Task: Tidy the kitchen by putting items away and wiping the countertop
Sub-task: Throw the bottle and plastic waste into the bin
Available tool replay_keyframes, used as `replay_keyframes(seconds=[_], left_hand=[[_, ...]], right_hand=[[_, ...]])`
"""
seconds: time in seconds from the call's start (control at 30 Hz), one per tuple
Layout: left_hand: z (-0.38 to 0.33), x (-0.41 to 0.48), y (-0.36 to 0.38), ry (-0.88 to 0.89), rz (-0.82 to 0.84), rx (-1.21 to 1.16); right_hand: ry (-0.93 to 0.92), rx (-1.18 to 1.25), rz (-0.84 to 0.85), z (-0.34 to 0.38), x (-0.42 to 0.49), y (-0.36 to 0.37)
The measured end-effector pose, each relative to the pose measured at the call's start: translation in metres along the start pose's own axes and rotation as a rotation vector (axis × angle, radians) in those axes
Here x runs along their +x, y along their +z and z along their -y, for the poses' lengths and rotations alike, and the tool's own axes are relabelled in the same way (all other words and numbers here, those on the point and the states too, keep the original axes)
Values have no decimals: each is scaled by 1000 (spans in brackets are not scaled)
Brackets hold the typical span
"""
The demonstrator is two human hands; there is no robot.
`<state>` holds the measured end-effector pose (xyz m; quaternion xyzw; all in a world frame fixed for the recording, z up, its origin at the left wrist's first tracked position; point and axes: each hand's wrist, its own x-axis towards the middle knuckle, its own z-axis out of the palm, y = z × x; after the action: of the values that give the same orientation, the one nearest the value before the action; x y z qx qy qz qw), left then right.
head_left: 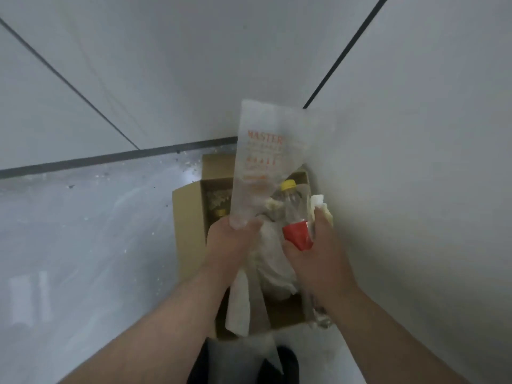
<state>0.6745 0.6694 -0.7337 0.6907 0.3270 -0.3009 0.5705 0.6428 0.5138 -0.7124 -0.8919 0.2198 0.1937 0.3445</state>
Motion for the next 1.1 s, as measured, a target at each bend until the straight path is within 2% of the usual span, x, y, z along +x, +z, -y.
replay_keyframes(seconds=[0.27, 0.4, 0.57, 0.67, 0.8, 0.9, 1.0, 1.1], left_hand=[[49, 49, 19, -127, -24, 150], [56, 56, 21, -119, -39, 120], [49, 41, 24, -152, -128, 234], [49, 22, 18, -39, -168, 293], [50, 2, 9, 165, -190, 436], [45, 12, 5, 313, -147, 488], [37, 28, 5, 293, -4, 278], [36, 40, 0, 222, -7, 190]], right_hand=[[-37, 5, 115, -44, 36, 51], [-35, 54, 162, -51, 45, 68], [-68, 34, 197, -51, 42, 72], [-141, -83, 185, -50, 33, 64], [-129, -138, 151, -49, 20, 60], [-153, -134, 168, -43, 18, 59], [-208, -125, 175, -40, 22, 59], [-199, -104, 188, -37, 25, 57]])
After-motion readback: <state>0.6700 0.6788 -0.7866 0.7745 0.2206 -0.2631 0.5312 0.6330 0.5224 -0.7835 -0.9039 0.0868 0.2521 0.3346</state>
